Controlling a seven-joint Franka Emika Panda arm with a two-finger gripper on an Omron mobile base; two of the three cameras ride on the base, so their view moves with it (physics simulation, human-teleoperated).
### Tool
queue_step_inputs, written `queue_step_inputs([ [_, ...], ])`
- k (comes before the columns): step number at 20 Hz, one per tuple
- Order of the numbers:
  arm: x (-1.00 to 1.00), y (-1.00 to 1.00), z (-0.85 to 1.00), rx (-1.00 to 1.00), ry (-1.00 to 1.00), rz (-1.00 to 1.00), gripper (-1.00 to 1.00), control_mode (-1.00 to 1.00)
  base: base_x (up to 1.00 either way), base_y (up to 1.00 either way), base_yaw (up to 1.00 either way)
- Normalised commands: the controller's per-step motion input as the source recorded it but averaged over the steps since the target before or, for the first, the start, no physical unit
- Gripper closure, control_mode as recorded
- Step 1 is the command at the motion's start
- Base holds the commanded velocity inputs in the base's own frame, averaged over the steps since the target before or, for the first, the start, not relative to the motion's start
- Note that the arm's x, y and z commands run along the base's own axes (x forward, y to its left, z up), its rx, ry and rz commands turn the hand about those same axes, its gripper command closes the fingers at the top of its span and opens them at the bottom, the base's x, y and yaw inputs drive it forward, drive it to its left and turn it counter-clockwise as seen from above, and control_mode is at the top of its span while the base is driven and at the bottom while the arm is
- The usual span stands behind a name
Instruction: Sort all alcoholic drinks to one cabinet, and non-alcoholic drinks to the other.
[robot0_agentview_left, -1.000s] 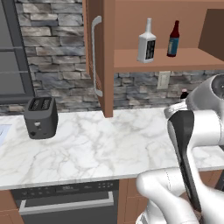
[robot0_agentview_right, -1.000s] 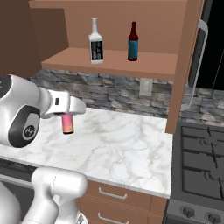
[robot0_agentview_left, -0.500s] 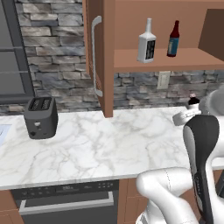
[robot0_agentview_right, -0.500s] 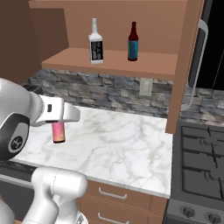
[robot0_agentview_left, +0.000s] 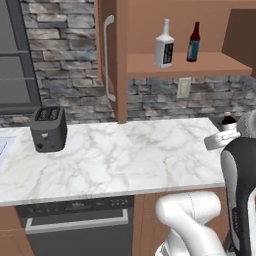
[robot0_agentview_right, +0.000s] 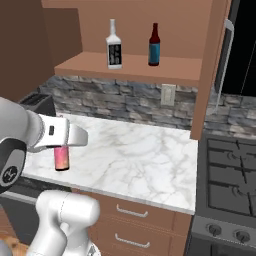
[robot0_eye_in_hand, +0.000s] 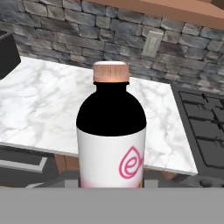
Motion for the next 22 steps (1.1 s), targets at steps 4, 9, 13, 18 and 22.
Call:
queue_step_inputs([
  [4, 0.0, 0.0, 0.0, 0.0, 0.0, 0.0, 1.0, 1.0, -1.0, -0.02, 0.0],
  [9, 0.0, 0.0, 0.0, 0.0, 0.0, 0.0, 1.0, 1.0, -0.97, -0.24, -0.1],
  [13, 0.0, 0.0, 0.0, 0.0, 0.0, 0.0, 1.0, 1.0, -0.41, -0.56, -0.54],
  [18, 0.0, 0.0, 0.0, 0.0, 0.0, 0.0, 1.0, 1.0, -0.01, -0.53, -0.75],
  [22, 0.0, 0.0, 0.0, 0.0, 0.0, 0.0, 1.0, 1.0, 0.0, -0.54, -0.76],
])
